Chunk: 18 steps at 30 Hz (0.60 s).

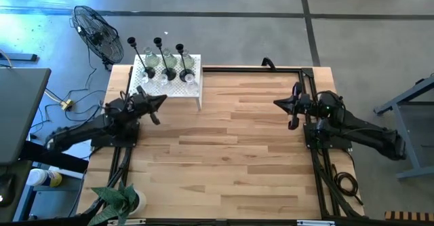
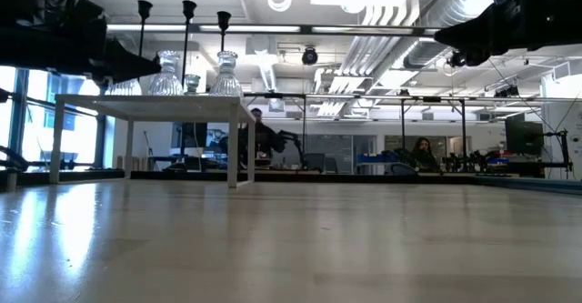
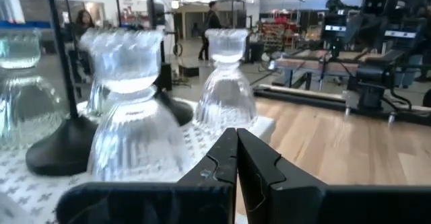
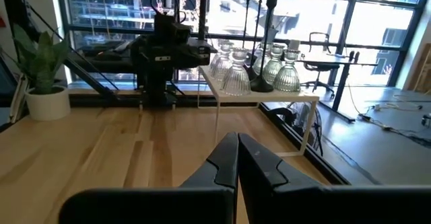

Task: Pick & Place candle stick holders
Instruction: Return to Home Position

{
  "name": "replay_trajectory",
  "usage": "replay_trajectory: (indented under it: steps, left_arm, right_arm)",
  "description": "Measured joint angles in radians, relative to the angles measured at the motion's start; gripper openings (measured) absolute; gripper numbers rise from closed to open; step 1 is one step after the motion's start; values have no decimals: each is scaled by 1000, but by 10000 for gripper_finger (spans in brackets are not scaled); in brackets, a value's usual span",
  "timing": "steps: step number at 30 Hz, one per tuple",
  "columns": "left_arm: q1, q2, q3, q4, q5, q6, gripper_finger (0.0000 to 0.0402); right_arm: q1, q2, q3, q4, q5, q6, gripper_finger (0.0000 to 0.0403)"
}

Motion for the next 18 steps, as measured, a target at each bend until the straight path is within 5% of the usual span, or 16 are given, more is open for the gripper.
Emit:
replay_trajectory:
  steps: [9,18]
  left_arm:
    - [240,0,-12,2,200,-92,0]
    - [264,1,-13,-43,172,-112,0]
  right_arm:
    - [-22,-1,-201,250,74,130,0]
    - [79,6,-204,217,435,71,0]
